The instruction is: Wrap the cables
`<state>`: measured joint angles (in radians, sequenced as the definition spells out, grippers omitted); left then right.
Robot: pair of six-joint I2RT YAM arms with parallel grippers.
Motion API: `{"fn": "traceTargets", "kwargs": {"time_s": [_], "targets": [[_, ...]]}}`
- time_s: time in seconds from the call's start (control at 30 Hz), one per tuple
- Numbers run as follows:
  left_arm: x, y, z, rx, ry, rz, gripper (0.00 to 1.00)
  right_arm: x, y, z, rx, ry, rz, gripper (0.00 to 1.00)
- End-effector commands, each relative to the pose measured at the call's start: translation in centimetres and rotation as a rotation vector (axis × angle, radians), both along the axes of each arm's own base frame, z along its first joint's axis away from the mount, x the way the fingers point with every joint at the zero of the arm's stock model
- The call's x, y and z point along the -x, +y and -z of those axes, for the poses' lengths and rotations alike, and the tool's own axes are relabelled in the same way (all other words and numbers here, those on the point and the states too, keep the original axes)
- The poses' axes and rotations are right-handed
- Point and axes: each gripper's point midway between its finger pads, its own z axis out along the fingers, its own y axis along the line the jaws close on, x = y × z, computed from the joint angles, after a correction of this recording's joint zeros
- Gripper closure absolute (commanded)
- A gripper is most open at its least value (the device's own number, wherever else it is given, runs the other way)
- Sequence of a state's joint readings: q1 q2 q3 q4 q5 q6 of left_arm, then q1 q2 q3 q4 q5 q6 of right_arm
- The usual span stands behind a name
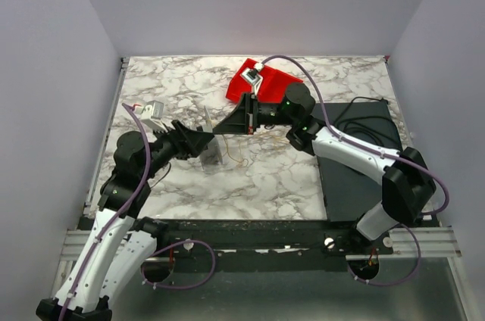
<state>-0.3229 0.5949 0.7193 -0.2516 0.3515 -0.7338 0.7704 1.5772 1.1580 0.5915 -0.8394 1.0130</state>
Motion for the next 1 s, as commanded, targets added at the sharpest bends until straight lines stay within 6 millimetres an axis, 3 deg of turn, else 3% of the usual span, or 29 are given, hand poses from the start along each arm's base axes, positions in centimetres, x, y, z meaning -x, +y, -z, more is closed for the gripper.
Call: {"fn": "traceTargets", "kwargs": {"time_s": [0.0,0.37,0.43,0.57,0.67,0.8,0.97], "targets": [[0.0,-0.3,-0.8,0.035,-0.039,0.012,0.37,0.3,0.1,0.3,-0.023,0.014,-0.053,0.99],[-2.2,-1.4,-1.2,0.119,-0.040,-0.005,0.40,0.7,0.1,1.1,-0.049,0.067,-0.083,0.99],[-2.4,-1.6,-1.5,0.119,-0.040,-0.006,0.55,0.7,0.1,1.5,-0.043,0.075,-0.084,0.99],[-2.8,-1.4,-2.0,0.080,-0.038,-0.042,1.00,-0.1,0.2,3.4,0.038,0.050,-0.021,0.99],[-2.8,-0.7,-2.0,0.018,-0.008,-0.081,1.00,-0.9,-0.2,4.7,0.110,0.019,0.049,0.94],[-2.7,0.1,-2.0,-0.061,0.041,-0.119,1.00,-1.2,-0.8,6.1,0.166,-0.015,0.096,0.74],[-2.2,0.6,-2.8,-0.147,0.065,-0.135,1.00,-0.2,-0.8,7.1,0.165,-0.022,0.076,0.58]]}}
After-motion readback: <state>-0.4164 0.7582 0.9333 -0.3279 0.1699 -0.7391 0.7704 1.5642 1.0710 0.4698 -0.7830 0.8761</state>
